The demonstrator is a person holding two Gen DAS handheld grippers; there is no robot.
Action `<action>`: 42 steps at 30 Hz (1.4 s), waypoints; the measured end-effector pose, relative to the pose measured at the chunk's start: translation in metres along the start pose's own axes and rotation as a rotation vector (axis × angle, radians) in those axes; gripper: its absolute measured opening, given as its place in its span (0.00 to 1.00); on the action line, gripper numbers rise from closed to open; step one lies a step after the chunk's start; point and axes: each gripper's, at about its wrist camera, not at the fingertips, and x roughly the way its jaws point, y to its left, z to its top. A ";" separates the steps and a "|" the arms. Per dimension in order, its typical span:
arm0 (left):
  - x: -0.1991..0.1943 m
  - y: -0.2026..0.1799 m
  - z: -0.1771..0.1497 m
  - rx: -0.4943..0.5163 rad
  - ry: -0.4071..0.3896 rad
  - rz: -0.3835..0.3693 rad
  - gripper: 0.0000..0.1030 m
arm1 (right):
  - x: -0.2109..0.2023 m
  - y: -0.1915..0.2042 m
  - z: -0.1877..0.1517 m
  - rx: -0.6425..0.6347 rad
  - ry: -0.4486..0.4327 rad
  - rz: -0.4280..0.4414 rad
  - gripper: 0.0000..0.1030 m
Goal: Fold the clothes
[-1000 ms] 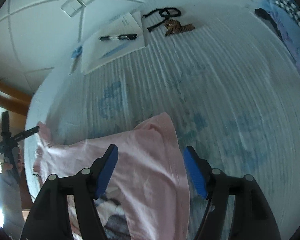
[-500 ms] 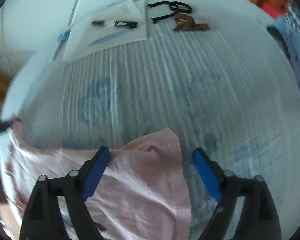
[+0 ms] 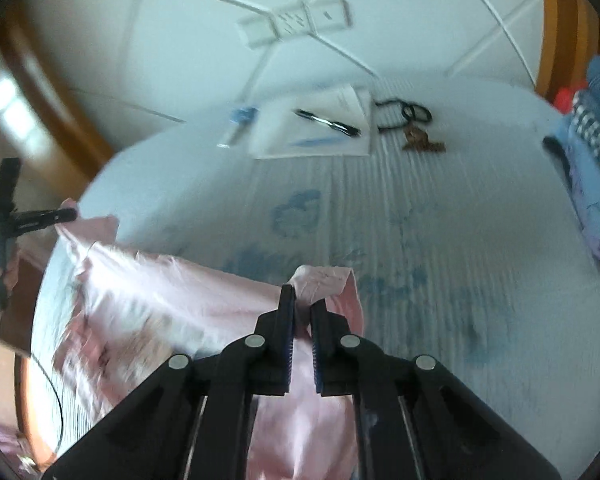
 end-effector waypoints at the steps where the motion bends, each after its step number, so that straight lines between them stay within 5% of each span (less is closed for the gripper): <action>1: -0.004 -0.001 -0.010 0.004 0.006 0.005 0.08 | -0.008 0.003 -0.010 -0.013 -0.007 0.008 0.07; 6: -0.008 0.010 -0.095 -0.069 0.145 -0.027 0.13 | -0.012 0.013 -0.064 -0.027 0.090 0.046 0.07; 9: -0.006 0.021 -0.136 -0.127 0.235 -0.055 0.27 | -0.007 0.012 -0.093 -0.008 0.202 0.034 0.16; 11: -0.011 0.022 -0.145 -0.152 0.231 -0.049 0.38 | -0.008 0.007 -0.106 0.015 0.237 0.001 0.35; 16: -0.036 0.042 -0.138 -0.246 0.143 -0.036 0.57 | -0.030 -0.009 -0.097 0.104 0.177 -0.020 0.40; 22: -0.005 0.060 -0.112 -0.357 0.161 0.016 0.57 | -0.028 0.017 -0.071 0.112 0.139 0.009 0.40; 28: 0.010 0.051 -0.128 -0.381 0.214 0.041 0.57 | 0.014 0.100 -0.043 0.002 0.162 0.181 0.41; 37: 0.031 0.075 -0.122 -0.371 0.200 -0.046 0.57 | 0.103 0.248 -0.026 -0.146 0.276 0.317 0.48; 39: 0.041 0.075 -0.111 -0.328 0.199 -0.070 0.57 | 0.121 0.271 -0.025 -0.166 0.286 0.323 0.56; 42: 0.052 0.073 -0.096 -0.272 0.190 -0.020 0.42 | 0.143 0.297 -0.027 -0.215 0.293 0.309 0.62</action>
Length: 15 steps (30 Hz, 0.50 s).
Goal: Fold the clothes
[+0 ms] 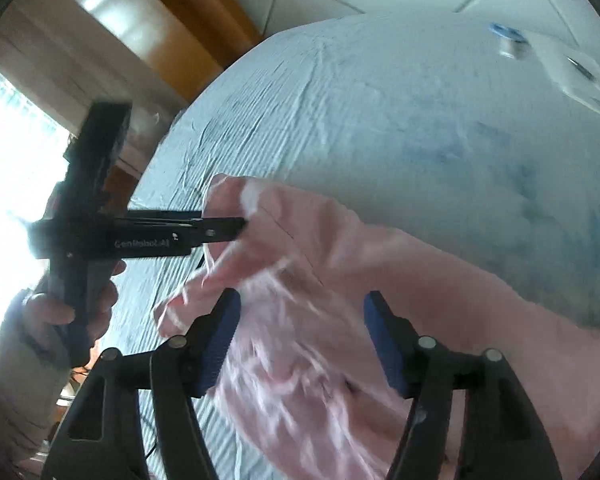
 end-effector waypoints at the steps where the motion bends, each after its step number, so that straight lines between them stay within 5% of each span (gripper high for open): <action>1: 0.003 0.000 0.006 0.006 -0.003 0.020 0.38 | 0.008 0.005 0.001 -0.018 0.012 -0.018 0.44; 2: 0.006 -0.001 0.011 0.011 -0.006 0.040 0.36 | 0.015 0.009 0.001 -0.035 0.029 -0.041 0.03; 9: 0.013 0.007 0.031 0.015 -0.033 0.086 0.37 | -0.021 0.036 -0.054 -0.126 -0.056 -0.088 0.06; 13: 0.000 0.012 0.037 0.003 -0.044 0.073 0.39 | -0.019 0.038 -0.098 -0.115 0.052 -0.091 0.14; 15: -0.015 0.014 0.032 0.004 -0.059 0.058 0.41 | -0.028 0.028 -0.114 -0.048 0.036 -0.101 0.21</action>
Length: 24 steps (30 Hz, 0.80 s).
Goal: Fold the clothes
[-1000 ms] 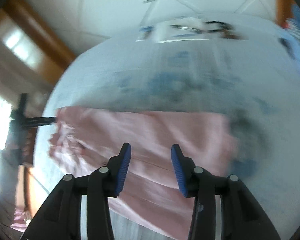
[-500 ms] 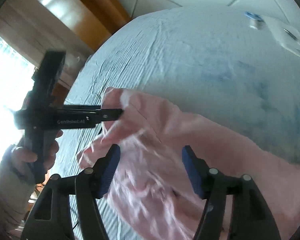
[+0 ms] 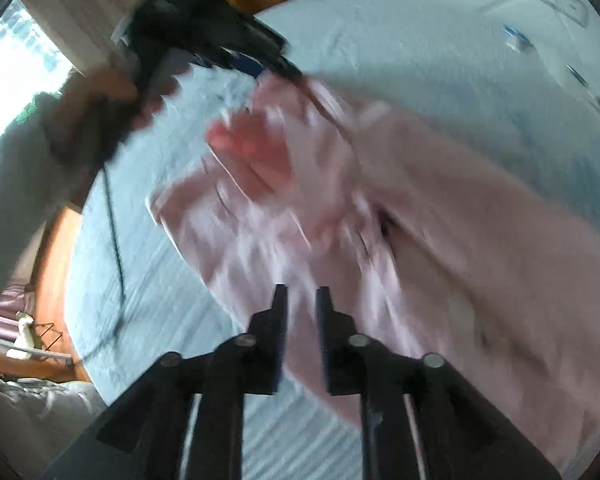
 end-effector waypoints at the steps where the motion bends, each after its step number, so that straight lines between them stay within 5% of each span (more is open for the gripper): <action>1: -0.009 0.000 -0.004 0.008 -0.010 -0.003 0.45 | -0.006 -0.007 -0.009 0.041 -0.015 -0.002 0.23; 6: -0.048 -0.010 -0.040 0.033 -0.040 -0.050 0.53 | -0.065 -0.068 -0.038 0.269 -0.146 -0.101 0.24; 14: -0.038 -0.051 -0.082 0.043 -0.030 -0.049 0.53 | -0.117 -0.173 -0.046 0.478 -0.170 -0.311 0.25; 15: -0.032 -0.053 -0.087 0.031 -0.020 -0.038 0.53 | -0.119 -0.186 -0.043 0.480 -0.159 -0.327 0.29; 17: -0.021 -0.057 -0.100 0.003 -0.001 -0.003 0.53 | -0.118 -0.206 -0.037 0.468 -0.134 -0.353 0.52; 19: -0.010 -0.061 -0.114 -0.026 0.020 0.033 0.53 | -0.109 -0.223 -0.029 0.445 -0.104 -0.356 0.61; 22: 0.000 -0.071 -0.132 -0.074 0.029 0.123 0.54 | -0.081 -0.246 -0.021 0.345 0.011 -0.331 0.60; 24: -0.002 -0.080 -0.141 -0.114 0.024 0.224 0.56 | -0.065 -0.256 -0.021 0.255 0.088 -0.321 0.31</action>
